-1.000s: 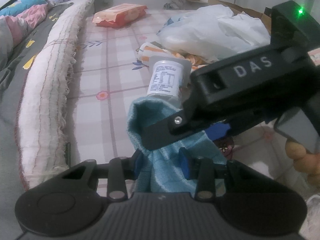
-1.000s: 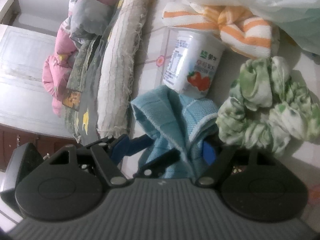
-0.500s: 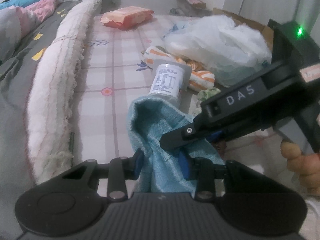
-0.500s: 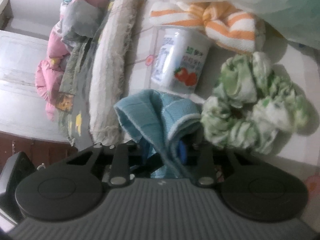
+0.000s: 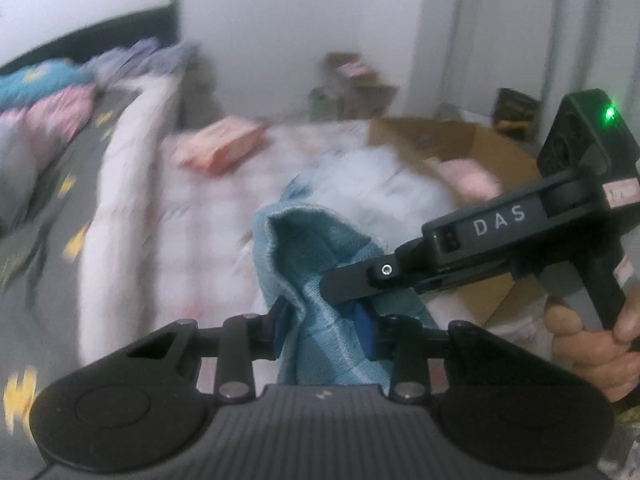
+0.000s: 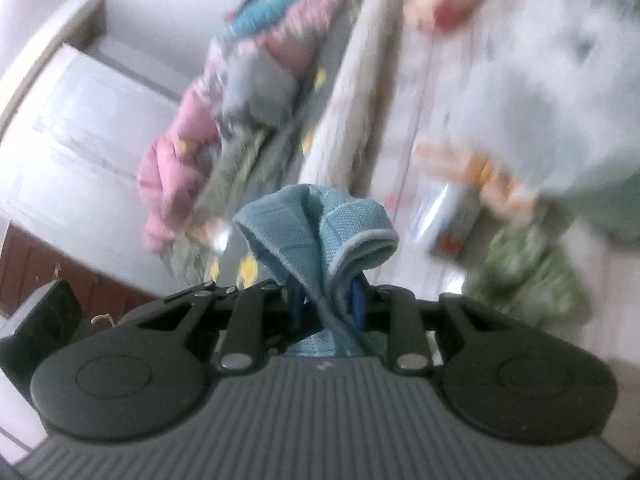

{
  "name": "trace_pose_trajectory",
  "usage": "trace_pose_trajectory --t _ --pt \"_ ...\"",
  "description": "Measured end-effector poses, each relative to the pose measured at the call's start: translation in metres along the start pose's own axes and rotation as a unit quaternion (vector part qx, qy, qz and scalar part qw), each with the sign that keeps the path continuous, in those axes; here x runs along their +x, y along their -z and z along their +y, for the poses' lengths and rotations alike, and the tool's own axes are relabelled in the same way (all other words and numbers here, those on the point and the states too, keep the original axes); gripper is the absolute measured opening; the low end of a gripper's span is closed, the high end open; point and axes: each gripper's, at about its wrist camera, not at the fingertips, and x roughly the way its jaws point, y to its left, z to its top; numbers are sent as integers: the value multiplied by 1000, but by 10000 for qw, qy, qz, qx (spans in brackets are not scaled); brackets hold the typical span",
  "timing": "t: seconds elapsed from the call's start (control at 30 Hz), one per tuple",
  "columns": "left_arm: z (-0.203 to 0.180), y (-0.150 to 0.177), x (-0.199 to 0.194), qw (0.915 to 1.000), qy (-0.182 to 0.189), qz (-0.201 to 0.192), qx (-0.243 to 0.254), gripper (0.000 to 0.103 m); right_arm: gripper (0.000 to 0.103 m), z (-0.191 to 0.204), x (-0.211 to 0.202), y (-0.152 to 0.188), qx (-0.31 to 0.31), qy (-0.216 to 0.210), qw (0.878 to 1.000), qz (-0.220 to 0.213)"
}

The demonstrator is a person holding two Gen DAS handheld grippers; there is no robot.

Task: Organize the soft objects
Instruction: 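Carry the blue towel into the cardboard box and open both grippers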

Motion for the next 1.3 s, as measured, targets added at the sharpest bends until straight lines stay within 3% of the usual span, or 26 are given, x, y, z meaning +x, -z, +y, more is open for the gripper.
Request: trace_pose_trajectory --t 0.13,0.33,0.6,0.83,1.03,1.13,1.3 --pt "-47 -46 27 9980 406 -217 436 35 22 -12 -62 -24 -67 229 9979 -598" --pt "-132 -100 92 9884 1314 -255 725 35 22 -59 -166 -58 22 1003 9862 -1319" --pt "-217 -132 200 9755 2083 276 659 37 18 -150 -250 -92 339 2208 9629 -1515" --pt "-239 -144 271 9683 2255 920 561 46 16 -207 -253 -115 211 3025 9444 -1274" --pt "-234 -143 286 9673 2238 1047 571 55 16 -224 -234 -135 -269 3854 9175 -951" --pt "-229 -143 290 9682 2164 1135 537 55 19 -230 -225 -141 -382 4073 9092 -775" --pt "-223 -143 281 9700 2124 1062 519 62 35 -228 -218 -145 -679 4467 8889 -753"
